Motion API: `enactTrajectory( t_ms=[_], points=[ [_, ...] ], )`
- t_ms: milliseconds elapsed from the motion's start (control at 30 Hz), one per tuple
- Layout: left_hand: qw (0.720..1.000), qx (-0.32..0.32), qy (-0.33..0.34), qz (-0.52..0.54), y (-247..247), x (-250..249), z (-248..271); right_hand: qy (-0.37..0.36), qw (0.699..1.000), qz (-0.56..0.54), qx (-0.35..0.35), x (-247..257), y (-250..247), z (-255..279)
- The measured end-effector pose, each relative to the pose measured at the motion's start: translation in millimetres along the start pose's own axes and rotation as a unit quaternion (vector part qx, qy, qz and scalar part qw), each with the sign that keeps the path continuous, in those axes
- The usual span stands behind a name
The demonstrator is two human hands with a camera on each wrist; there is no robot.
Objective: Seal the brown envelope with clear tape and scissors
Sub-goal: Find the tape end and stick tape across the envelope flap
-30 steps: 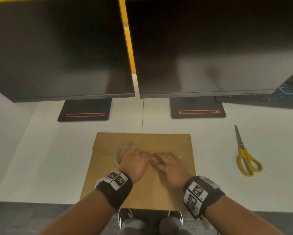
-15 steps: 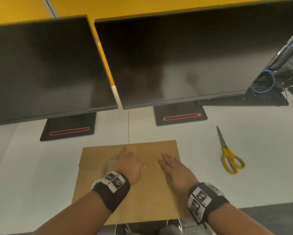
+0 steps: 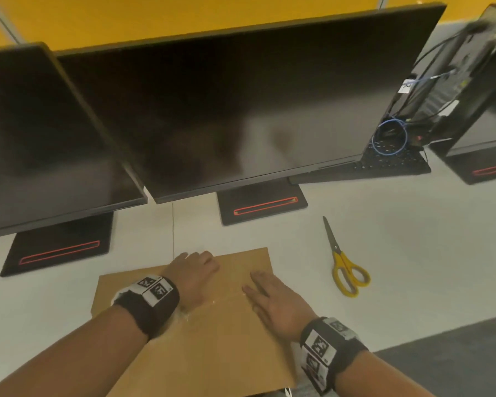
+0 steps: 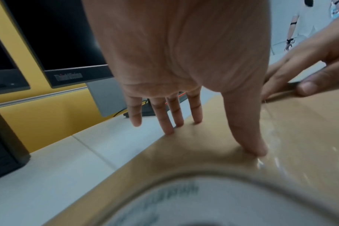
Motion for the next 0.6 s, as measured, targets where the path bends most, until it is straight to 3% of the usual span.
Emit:
enactTrajectory(
  t_ms=[133, 233, 333, 467, 600],
  points=[
    [0.999, 0.024, -0.017, -0.045, -20.5, -8.7, -15.6, 0.016, 1.000, 0.025, -0.003, -6.7, 10.9, 4.3],
    [0.998, -0.031, -0.006, -0.061, -53.4, -23.4, -46.6, 0.006, 0.999, 0.050, -0.007, -5.6, 12.4, 1.6],
    [0.992, -0.092, 0.053, -0.062, -81.6, -50.3, -82.6, -0.024, 0.999, 0.039, -0.022, -8.1, 1.9, 2.8],
    [0.983, -0.081, 0.146, -0.080, -101.1, -93.4, -121.0, -0.014, 1.000, -0.017, 0.022, -13.9, 15.2, 0.1],
    [0.968, -0.077, 0.202, -0.127, -113.1, -126.4, -149.3, -0.071, 0.996, -0.027, -0.040, -6.3, 6.8, 5.2]
  ],
)
Point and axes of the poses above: each hand's wrist, its own z-axis away from the middle knuckle, its own y-axis out of the palm, x = y × z, the point moved 8 cm from there along -z, towards the middle knuckle, and after that the axes turned 11 degrees about -z, right-handed, at the moved point
